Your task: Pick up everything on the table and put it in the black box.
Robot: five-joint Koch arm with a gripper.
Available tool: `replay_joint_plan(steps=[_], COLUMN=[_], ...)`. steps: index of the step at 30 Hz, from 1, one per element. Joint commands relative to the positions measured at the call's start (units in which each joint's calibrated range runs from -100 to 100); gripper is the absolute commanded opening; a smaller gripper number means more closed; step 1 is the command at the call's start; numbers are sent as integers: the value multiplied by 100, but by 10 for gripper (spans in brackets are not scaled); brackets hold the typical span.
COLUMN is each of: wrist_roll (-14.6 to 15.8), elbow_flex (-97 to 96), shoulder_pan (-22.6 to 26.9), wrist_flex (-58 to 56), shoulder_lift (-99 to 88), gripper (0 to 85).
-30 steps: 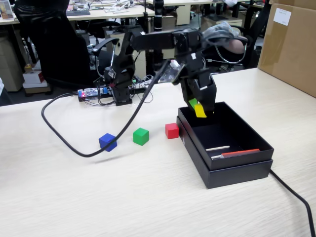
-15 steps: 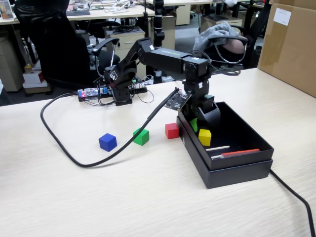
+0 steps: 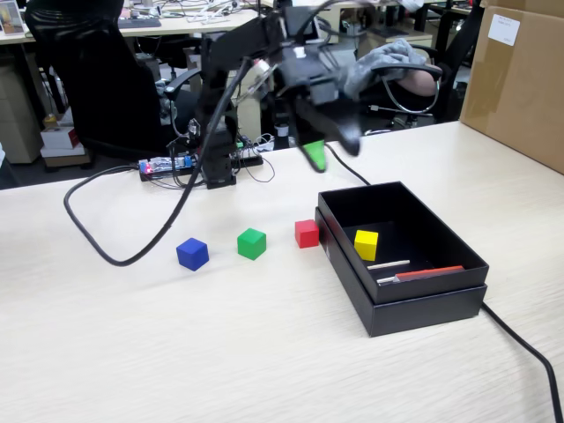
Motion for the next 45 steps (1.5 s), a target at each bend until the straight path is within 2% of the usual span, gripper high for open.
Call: replay_joint_plan(steps=[1,11,17,26,36,41,45], wrist_roll=[-357,-996,-1387,-1573,-1607,-1626,-1612], elbow_flex=[-482,-2767,-2975,-2295,-2114,-2087,-2032], shoulder_pan=[-308,-1167,-1538,-1773,-1802,-1827,-1856], wrist_flex=[100,221,791,791,791,791,791], shoulder_lift=[-1136,-1802,-631,1124,1904,2214,2318], gripper=[481,491,485,481,468,404,266])
